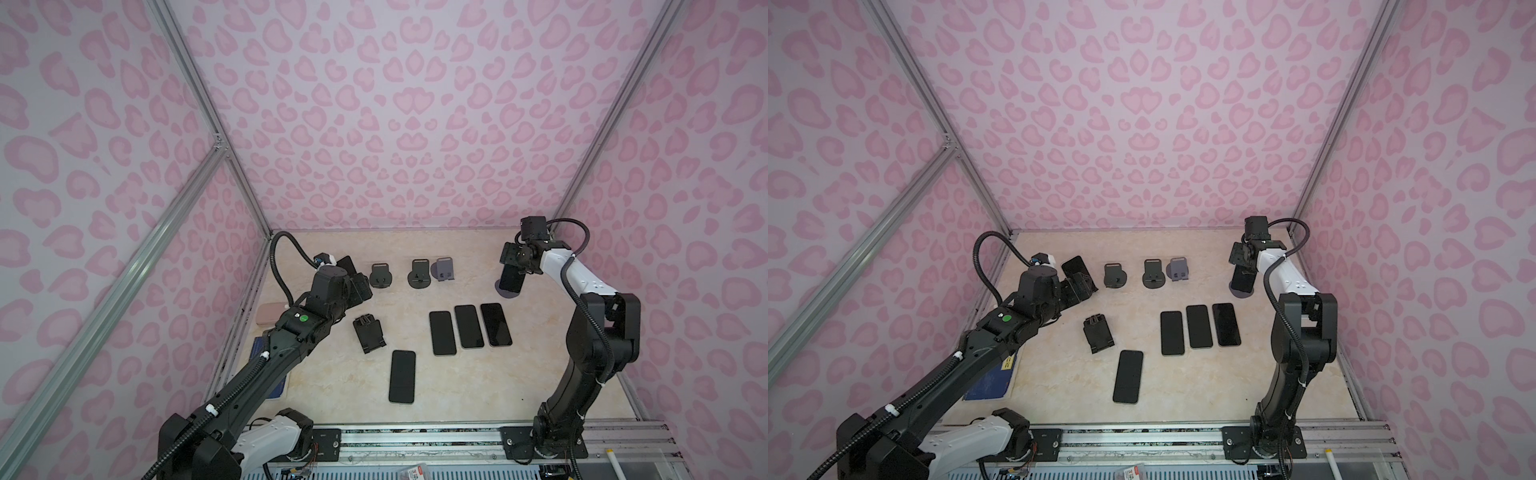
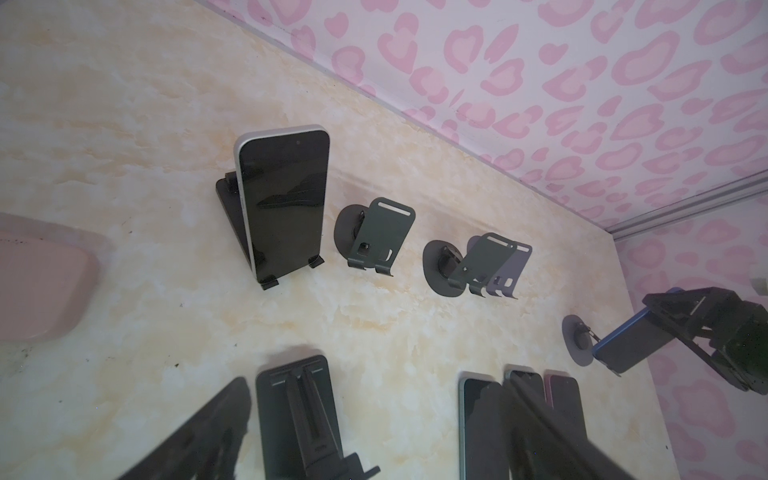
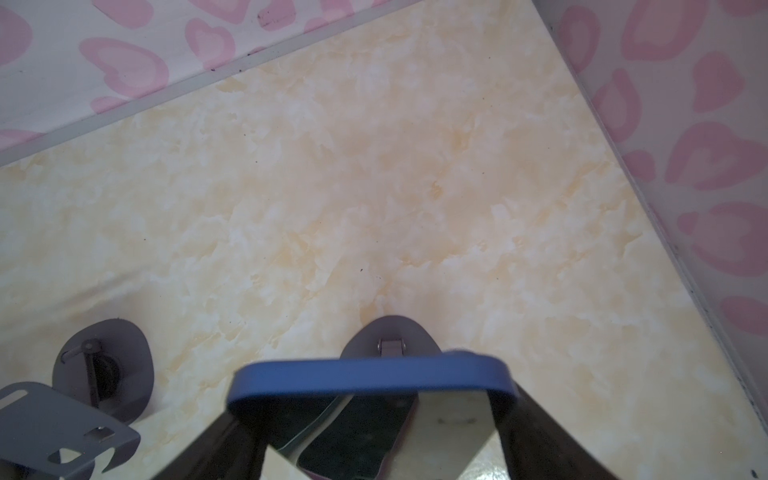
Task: Remove the phone from the phone stand
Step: 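Lift the blue-edged phone up off its stand with the right gripper, then carry the blue-edged phone toward the robot with the right gripper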
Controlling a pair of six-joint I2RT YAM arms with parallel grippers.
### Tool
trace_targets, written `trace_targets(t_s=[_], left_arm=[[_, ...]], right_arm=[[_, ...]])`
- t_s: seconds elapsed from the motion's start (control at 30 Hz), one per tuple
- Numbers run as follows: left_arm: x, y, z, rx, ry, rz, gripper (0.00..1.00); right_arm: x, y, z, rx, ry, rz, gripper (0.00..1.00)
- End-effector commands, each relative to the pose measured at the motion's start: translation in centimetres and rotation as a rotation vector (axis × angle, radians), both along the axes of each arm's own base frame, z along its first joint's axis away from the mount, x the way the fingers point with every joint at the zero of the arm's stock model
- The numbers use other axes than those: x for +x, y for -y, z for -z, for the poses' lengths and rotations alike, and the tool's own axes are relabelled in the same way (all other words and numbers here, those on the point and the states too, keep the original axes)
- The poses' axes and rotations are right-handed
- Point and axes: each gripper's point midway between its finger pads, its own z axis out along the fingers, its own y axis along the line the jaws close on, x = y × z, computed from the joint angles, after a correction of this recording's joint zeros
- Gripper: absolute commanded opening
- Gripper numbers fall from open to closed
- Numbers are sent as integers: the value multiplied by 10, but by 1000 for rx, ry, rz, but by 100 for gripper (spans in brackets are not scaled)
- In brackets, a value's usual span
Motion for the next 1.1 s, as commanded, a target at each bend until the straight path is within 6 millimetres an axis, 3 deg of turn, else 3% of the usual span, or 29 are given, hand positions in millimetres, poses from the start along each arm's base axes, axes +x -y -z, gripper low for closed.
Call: trace_targets(t_s=[0.0, 0.4, 0.67, 0.7, 1.07], left_arm=[[3, 2, -7, -21, 33, -1, 96], [1, 0, -10, -20, 47, -3, 96], [1, 0, -13, -24, 52, -1, 96], [1, 0, -13, -25, 54, -1, 96], [-2, -3, -22, -25, 76, -6, 96]], right_arm=[[4, 1, 2, -3, 12, 12, 81], [3, 1, -3, -9, 21, 2, 71], [1, 2, -22, -23, 57, -2, 68], [-6, 2, -14, -26, 35, -3, 68], [-14, -8, -43, -37, 85, -28, 67]])
